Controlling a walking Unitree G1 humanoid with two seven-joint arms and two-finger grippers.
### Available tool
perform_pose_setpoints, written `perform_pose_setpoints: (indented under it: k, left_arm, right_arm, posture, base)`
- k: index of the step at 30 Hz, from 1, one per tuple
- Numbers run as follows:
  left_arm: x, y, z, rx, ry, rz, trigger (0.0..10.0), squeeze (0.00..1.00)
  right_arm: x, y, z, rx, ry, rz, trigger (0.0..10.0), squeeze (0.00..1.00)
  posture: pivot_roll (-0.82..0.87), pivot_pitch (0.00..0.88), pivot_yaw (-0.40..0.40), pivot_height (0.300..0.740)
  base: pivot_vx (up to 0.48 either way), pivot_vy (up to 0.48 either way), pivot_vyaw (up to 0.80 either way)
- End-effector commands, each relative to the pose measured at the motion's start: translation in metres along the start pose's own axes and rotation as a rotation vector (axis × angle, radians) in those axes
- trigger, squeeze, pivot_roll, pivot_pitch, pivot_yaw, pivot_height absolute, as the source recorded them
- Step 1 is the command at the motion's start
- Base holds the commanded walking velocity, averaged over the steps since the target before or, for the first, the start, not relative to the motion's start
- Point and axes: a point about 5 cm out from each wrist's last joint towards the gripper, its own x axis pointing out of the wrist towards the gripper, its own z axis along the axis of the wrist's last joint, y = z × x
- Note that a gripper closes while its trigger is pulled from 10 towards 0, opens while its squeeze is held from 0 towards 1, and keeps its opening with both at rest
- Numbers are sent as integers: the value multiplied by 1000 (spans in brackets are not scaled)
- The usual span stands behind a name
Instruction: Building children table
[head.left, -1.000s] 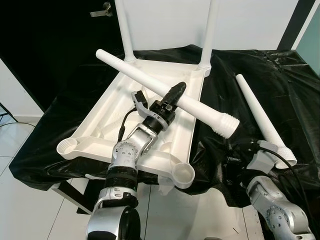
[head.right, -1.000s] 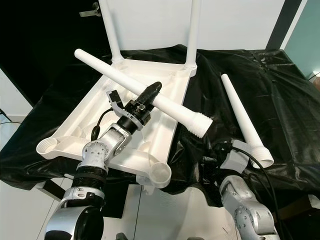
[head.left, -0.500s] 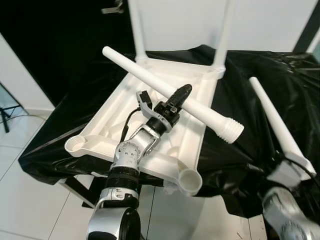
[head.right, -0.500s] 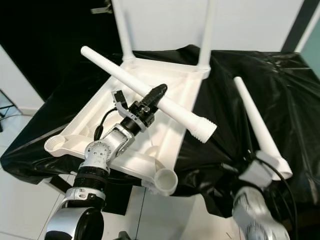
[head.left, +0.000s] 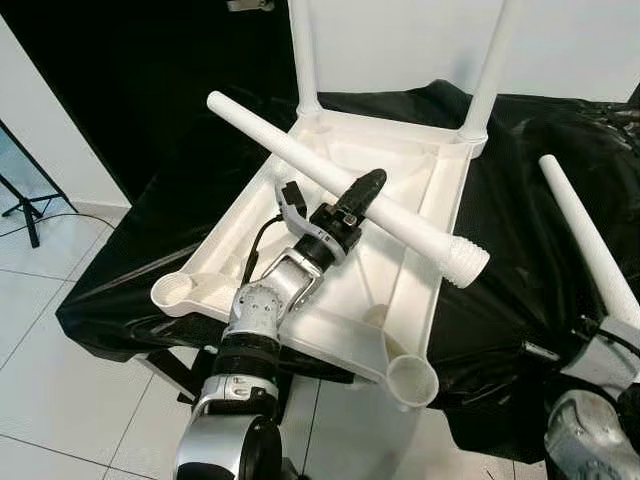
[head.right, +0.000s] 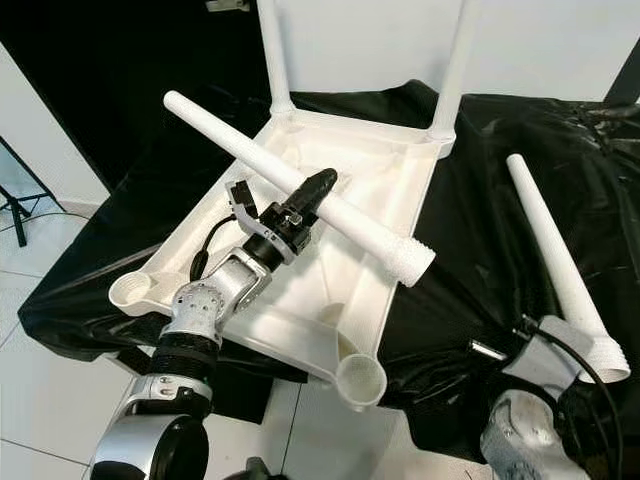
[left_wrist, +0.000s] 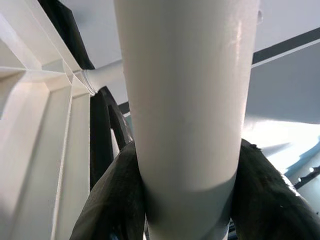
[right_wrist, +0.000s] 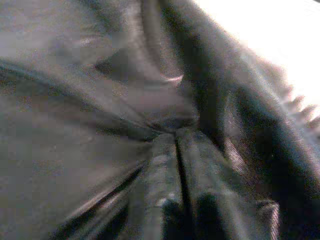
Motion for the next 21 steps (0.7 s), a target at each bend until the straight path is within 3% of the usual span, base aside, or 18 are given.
perform_pose_setpoints:
  k: [1,3,10,11,12,14,15,18,19,20,21]
  left_arm:
    - [1,-12,-10,-18,5,-256,0,0]
    - [0,-12,-9,-11,-3,-253,0,0]
    - [-4,-11,-4,3,-21,-244,0,0]
    - [-5,-10,-4,6,-23,-239,0,0]
    - [-6,-10,-4,7,-24,-236,0,0]
    - [-6,-9,-4,9,-24,-233,0,0]
    - [-6,-9,-5,10,-23,-232,0,0]
    - [-6,-10,-5,11,-22,-232,0,0]
    - [-5,-10,-6,13,-19,-234,0,0]
    - [-4,-11,-6,15,-16,-236,0,0]
    - [-4,-11,-7,16,-14,-237,0,0]
  right_arm:
    - [6,-20,-2,-66,-4,-135,10000,1000]
    - [8,-15,11,-87,-75,-122,10000,1000]
    - [10,-25,12,-123,-78,-214,10000,1000]
    - [11,-22,9,-135,-63,-194,10000,722]
    - [11,-14,11,-156,-75,-158,10000,0]
    - [10,-6,14,-175,-100,-130,10000,0]
    - [9,-1,18,-184,-132,-111,10000,1000]
    - [8,5,25,-194,-180,-89,10000,1000]
    - [7,11,35,-210,-245,-66,10000,1000]
    - [6,17,45,-224,-310,-31,10000,0]
    - [5,24,54,-237,-367,2,10000,0]
  posture:
    - [-255,26,45,740]
    - [-242,21,39,740]
    - [-228,18,34,740]
    - [-228,18,34,740]
    - [-226,19,34,740]
    - [-226,19,35,740]
    - [-226,19,35,740]
    - [-226,20,37,740]
    - [-227,20,38,740]
    - [-227,19,40,740]
    - [-228,18,41,740]
  base:
    - [0,0,0]
    - [0,0,0]
    - [0,0,0]
    - [0,0,0]
    - [0,0,0]
    - [0,0,0]
    - [0,0,0]
    - [0,0,0]
    - [0,0,0]
    - [0,0,0]
    - [0,0,0]
